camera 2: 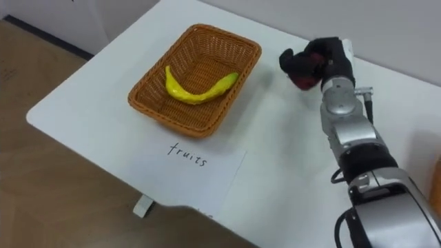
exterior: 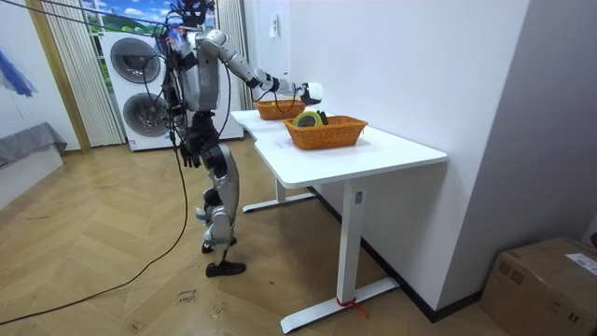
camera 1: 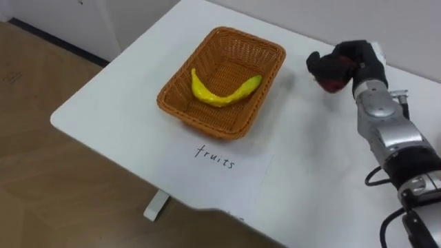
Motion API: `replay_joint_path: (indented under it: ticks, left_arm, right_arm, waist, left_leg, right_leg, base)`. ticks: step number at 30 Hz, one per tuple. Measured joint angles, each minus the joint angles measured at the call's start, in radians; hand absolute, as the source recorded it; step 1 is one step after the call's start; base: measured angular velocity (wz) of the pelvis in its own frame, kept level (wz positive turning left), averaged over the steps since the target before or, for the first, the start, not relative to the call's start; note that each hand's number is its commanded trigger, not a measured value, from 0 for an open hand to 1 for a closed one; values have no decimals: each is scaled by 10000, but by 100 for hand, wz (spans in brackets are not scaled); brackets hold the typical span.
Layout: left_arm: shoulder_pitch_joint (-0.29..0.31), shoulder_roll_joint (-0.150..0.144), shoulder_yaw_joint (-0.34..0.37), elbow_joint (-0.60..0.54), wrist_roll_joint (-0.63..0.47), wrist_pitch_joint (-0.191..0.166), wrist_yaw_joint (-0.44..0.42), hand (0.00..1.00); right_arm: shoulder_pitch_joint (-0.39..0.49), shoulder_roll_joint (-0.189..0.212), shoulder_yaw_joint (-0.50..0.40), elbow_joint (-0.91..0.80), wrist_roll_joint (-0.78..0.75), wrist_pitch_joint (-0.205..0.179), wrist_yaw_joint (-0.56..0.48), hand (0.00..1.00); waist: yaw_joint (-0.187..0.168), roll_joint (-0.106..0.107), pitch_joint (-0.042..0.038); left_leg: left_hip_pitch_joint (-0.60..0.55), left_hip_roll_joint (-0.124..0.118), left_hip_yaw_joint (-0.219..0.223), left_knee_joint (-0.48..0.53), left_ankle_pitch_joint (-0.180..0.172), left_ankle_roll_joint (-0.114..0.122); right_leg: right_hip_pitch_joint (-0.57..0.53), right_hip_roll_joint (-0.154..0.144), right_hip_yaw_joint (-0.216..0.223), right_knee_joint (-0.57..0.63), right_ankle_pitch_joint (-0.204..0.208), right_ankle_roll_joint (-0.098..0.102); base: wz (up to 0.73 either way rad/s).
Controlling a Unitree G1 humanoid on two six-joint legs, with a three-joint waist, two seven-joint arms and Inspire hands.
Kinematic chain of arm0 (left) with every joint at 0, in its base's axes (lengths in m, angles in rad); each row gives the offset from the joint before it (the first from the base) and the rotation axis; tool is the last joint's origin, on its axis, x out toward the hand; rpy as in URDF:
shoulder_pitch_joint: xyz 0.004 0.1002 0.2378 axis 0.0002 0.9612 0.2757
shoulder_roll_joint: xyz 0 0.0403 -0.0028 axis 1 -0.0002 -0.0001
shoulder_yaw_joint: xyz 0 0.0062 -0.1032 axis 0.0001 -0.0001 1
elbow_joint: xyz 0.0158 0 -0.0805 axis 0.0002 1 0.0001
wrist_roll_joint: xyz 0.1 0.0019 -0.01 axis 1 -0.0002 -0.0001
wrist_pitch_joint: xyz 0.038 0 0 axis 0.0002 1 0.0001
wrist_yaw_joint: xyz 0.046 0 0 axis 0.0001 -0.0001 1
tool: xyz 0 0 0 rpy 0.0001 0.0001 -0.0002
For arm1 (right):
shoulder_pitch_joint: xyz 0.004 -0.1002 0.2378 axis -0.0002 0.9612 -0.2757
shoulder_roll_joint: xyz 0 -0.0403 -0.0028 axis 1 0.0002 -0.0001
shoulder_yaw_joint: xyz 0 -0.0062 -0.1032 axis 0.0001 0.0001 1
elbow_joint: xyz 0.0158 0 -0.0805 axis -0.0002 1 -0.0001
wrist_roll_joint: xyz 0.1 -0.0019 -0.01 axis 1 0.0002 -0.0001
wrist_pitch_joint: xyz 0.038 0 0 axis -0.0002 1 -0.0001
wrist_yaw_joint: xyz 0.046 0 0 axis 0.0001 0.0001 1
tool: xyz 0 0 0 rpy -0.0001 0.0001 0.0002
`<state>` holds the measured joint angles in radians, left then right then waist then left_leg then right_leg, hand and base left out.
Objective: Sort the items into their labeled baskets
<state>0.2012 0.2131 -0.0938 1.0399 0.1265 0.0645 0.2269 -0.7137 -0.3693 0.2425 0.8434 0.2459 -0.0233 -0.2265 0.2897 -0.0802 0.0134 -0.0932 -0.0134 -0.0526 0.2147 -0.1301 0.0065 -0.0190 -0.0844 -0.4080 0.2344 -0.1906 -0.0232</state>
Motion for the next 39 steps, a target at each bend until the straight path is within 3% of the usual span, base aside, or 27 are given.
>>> replay_joint_path:
  ticks: [9, 14, 27, 31, 39]
  left_arm:
    - [681, 6, 677, -564, 446, 25, -15, 0]
    - [841, -46, 934, -873, 587, 219, -13, 0]
    - [871, -369, 945, -993, 1220, 597, -220, 0]
    - [910, -373, 937, -989, 1213, 687, -449, 0]
    - [1017, -354, 1017, -992, 1224, 876, -643, 0]
  right_arm:
    - [72, 4, 0, -1696, 144, -5, 86, 100]
    - [666, 1, 20, -2793, 111, -4, 152, 100]
    - [842, 28, 207, -2827, 101, 44, 636, 100]
    - [842, 277, 209, -2826, 106, 123, 658, 100]
    - [839, 598, 775, -2828, -188, 378, 662, 100]
  waist:
    - [-254, -95, -69]
    - [-266, -104, -87]
    - [152, -13, -33]
    - [202, -29, -28]
    - [250, -247, -79]
  left_leg:
    - [368, -39, -3, -92, -1, 3]
    - [537, -34, -26, -181, -3, 0]
    - [879, 7, 100, -313, -35, -12]
    - [982, -7, 65, -306, -46, -1]
    - [1082, -43, -51, -310, -55, 8]
  right_leg:
    - [552, 154, -63, -384, 143, 55]
    - [744, 164, -56, -491, 152, 73]
    - [937, 142, 105, -472, 147, 76]
    - [1085, 125, 25, -491, 120, 106]
    - [1277, 81, -97, -491, 44, 150]
  base:
    - [1]
    - [3]
    - [-4]
    - [5]
    - [5]
